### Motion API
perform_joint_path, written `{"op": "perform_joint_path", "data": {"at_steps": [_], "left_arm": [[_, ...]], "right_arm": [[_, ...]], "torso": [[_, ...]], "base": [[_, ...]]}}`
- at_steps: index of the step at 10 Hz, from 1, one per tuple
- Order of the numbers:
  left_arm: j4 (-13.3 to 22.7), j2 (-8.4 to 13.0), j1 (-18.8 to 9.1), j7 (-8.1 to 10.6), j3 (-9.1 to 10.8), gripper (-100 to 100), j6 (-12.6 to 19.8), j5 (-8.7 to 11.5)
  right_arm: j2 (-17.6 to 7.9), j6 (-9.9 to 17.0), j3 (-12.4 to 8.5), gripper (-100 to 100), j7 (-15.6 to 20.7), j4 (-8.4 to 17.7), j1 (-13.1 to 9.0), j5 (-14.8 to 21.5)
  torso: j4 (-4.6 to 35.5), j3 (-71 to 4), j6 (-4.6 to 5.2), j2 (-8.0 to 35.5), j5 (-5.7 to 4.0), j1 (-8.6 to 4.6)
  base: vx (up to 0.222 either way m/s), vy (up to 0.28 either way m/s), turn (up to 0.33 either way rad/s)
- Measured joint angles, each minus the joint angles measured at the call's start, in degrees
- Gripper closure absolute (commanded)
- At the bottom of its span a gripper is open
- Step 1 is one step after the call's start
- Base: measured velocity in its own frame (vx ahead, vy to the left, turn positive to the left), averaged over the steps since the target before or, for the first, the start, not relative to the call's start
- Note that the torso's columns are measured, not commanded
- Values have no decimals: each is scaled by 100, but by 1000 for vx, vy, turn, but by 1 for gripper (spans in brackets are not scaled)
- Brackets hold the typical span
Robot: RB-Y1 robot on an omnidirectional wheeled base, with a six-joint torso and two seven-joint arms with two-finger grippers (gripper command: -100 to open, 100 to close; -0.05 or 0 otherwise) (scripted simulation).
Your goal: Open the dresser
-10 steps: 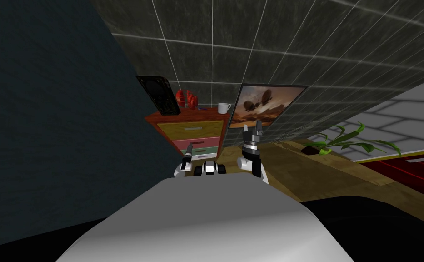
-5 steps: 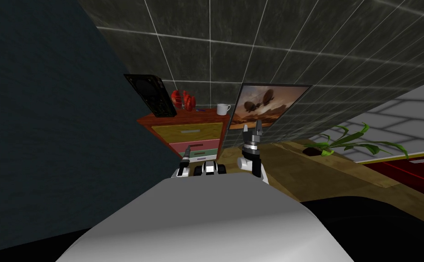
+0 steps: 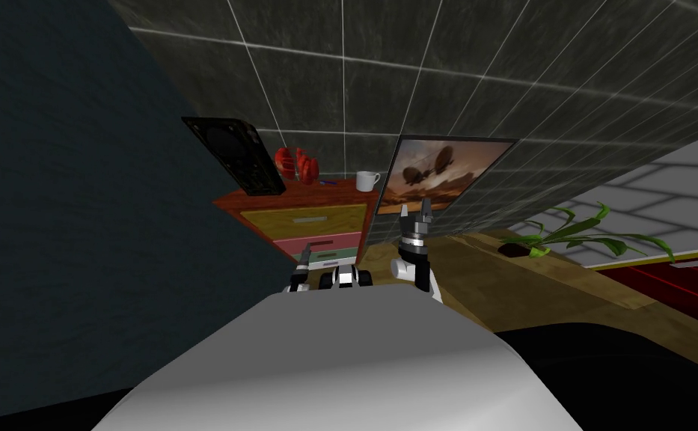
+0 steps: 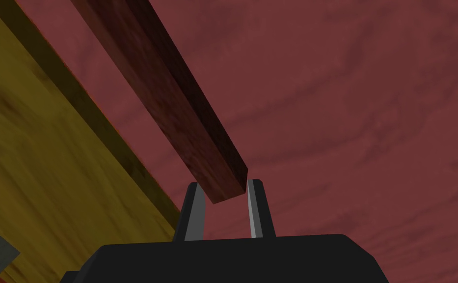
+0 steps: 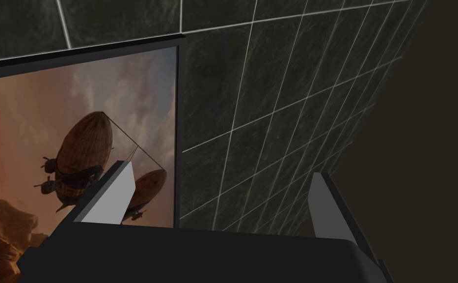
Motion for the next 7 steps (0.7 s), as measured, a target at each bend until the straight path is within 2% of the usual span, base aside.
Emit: {"op": "perform_joint_path", "data": {"at_steps": [3,5,6,7], "left_arm": [[-450,23,532,115,-64,100,-39,-59],[-922,60,997,244,-142,100,31,-115],[-952,64,1024,256,-142,100,34,-115],[-787,93,834,225,-140,100,2,-41]], "right_arm": [[0,0,0,0,0,0,0,0],[0,0,0,0,0,0,0,0],[0,0,0,0,0,0,0,0],[0,0,0,0,0,0,-2,0]], "torso": [[-1,0,7,0,0,-13],[14,8,6,19,-9,-20],[18,14,7,28,-8,-15],[16,29,5,49,-2,-9]], "base": [[76,-21,-12],[47,-10,-3],[-90,-5,27],[-118,2,5]]}}
